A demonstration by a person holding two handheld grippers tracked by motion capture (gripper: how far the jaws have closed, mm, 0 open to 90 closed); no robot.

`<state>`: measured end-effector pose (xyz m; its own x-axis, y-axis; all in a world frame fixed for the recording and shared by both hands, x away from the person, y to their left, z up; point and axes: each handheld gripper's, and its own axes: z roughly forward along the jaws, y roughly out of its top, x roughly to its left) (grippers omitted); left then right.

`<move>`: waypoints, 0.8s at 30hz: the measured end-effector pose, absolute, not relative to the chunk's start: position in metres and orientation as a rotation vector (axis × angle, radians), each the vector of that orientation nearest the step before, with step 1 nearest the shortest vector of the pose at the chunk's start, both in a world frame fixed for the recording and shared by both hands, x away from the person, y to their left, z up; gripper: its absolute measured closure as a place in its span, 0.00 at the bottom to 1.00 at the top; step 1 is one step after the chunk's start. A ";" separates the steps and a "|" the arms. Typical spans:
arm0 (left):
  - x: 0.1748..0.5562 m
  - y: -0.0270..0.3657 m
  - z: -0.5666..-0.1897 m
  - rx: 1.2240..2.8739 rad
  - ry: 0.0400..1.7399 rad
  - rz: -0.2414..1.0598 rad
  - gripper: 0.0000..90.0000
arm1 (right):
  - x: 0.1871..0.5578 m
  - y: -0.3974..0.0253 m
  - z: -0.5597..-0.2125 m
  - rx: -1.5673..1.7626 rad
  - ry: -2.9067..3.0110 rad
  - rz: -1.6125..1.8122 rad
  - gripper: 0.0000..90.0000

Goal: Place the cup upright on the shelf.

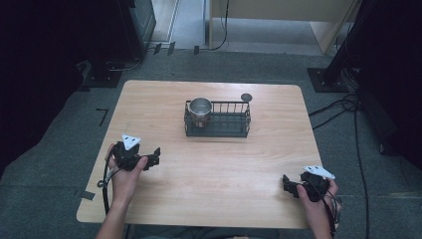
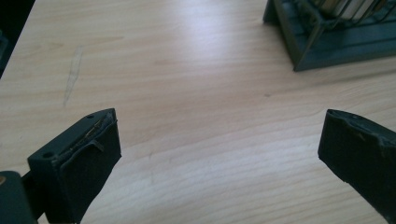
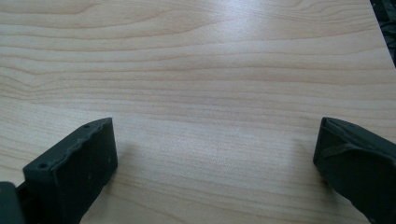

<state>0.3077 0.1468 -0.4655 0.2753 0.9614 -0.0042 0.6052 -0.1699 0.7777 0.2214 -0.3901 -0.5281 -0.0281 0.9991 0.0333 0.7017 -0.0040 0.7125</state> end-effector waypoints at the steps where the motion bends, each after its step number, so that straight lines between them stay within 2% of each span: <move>1: 0.307 0.150 -0.467 1.872 1.419 0.670 0.00 | 0.221 -0.390 -0.528 1.755 1.780 0.780 0.00; 16: 0.279 0.191 -0.493 1.812 1.547 0.633 0.00 | 0.221 -0.390 -0.528 1.754 1.781 0.778 0.00; 24: 0.260 0.204 -0.507 1.862 1.587 0.667 0.00 | 0.221 -0.390 -0.528 1.754 1.781 0.778 0.00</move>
